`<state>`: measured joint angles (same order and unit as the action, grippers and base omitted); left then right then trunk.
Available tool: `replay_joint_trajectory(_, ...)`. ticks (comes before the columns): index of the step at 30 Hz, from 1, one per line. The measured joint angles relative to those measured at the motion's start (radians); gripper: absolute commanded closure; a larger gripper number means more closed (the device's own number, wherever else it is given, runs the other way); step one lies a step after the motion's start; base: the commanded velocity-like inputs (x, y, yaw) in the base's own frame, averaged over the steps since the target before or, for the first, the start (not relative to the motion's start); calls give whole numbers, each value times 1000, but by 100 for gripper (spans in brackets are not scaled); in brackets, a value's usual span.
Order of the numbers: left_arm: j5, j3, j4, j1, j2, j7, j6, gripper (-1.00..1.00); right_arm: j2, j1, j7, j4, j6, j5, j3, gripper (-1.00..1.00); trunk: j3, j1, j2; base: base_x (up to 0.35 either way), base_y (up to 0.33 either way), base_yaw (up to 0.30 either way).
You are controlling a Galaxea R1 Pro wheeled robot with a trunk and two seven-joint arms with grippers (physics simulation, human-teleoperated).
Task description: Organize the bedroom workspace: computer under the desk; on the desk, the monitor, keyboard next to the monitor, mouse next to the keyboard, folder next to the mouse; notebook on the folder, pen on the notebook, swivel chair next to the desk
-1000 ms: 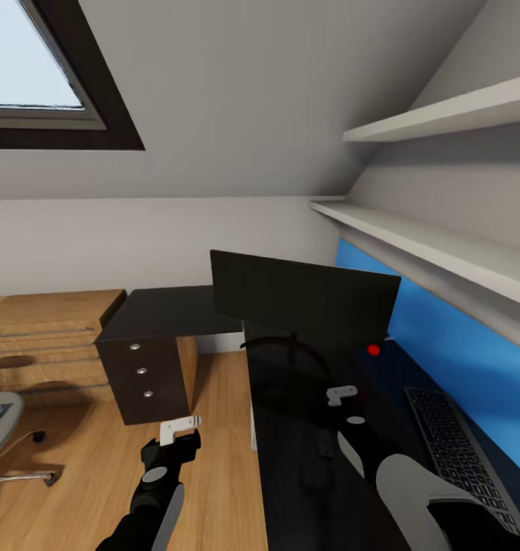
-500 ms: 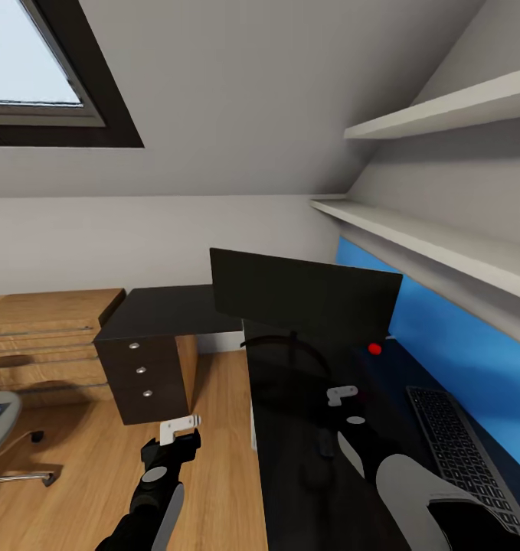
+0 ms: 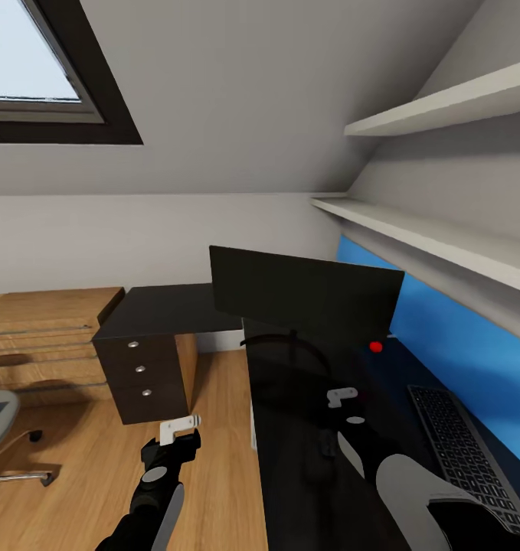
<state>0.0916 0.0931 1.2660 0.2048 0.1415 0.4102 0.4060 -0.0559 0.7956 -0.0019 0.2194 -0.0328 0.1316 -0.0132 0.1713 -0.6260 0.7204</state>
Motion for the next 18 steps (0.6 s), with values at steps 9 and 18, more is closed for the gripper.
replay_joint_trajectory(9,0,0,-1,0,0,0,0,-100,0,0,2,-1,-34,-1,-16,-100,28,-35,63,0,0,0)
replay_joint_trajectory(18,0,0,-2,0,0,0,0,-100,0,0,2,-1,-37,-1,-18,-100,57,-69,126,0,0,0)
